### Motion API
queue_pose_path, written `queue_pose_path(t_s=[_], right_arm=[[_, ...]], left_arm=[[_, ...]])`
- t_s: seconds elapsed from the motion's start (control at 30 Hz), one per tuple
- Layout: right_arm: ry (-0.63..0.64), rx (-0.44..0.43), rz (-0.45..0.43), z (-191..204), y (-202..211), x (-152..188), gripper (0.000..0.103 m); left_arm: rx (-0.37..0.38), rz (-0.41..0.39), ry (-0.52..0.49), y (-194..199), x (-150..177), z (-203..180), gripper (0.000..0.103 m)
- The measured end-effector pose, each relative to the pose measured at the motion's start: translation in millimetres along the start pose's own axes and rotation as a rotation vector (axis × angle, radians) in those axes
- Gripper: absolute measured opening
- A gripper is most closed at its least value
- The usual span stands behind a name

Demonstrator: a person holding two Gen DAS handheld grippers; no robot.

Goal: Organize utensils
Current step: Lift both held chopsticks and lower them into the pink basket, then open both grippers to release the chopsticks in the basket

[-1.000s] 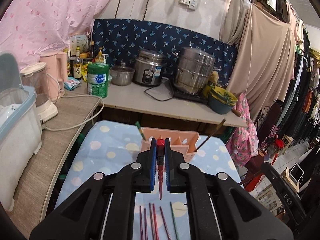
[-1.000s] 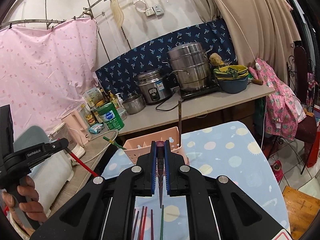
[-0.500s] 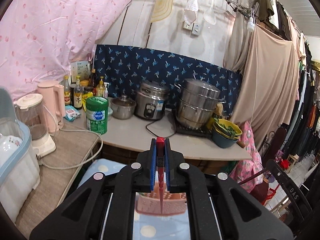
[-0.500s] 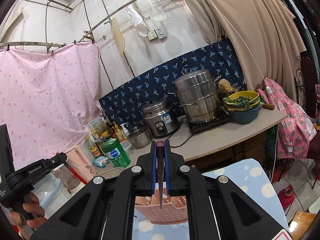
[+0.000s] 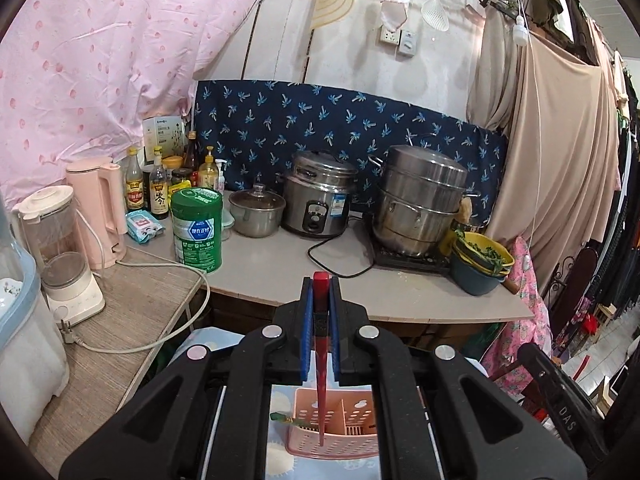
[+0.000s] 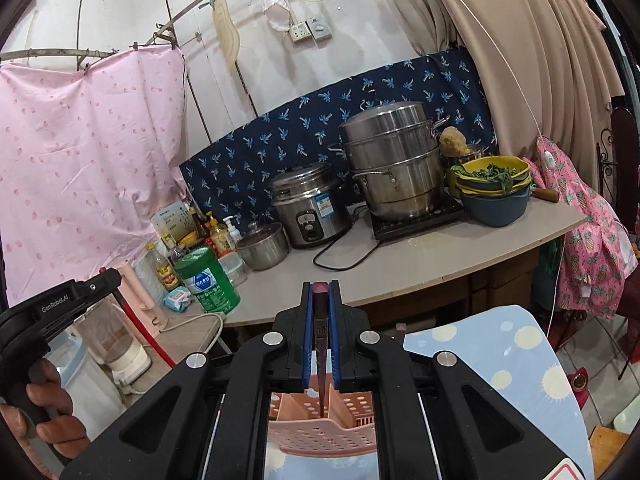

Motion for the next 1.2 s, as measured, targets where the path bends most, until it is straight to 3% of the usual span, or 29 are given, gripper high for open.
queue_pose_path(t_s=[0.13, 0.47, 0.93, 0.97, 1.03, 1.07, 1.1, 1.2], right_arm=[[0.006, 0.001, 0.027, -2, -10, 12, 0.007], [0.005, -0.004, 0.043, -3, -16, 21, 0.007], [0.033, 0.006, 0.08, -3, -24, 36, 0.011], [0.035, 0.006, 0.078, -3, -22, 35, 0.011], [0.034, 0.007, 0.072, -3, -18, 33, 0.013], [0.032, 0.003, 0.067, -3, -15, 32, 0.014], [0.033, 0.003, 0.062, -2, -12, 31, 0.016], [0.043, 0.002, 0.048, 0, 1, 29, 0.018]], left_arm=[[0.015, 0.012, 0.008, -2, -2, 1, 0.007], [0.012, -0.05, -0.013, 4, -31, -9, 0.007], [-0.031, 0.064, -0.009, -45, 29, 8, 0.008], [-0.034, 0.068, -0.013, -46, 33, 9, 0.01], [-0.042, 0.076, -0.012, -47, 38, 12, 0.024], [-0.047, 0.078, -0.006, -45, 41, 14, 0.04], [-0.052, 0.074, 0.001, -43, 43, 15, 0.047], [-0.061, 0.071, -0.008, -35, 47, 18, 0.047]])
Point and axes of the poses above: each gripper's, at about its wrist camera, not at the fingertips, and y roughly against the way its jaws point, z to its left, x to its underside, the point moved 8 cm from there along -y, roughly the way its jaws point, and after that the axes turned 3 degrees about z, right-handed, at the moved point
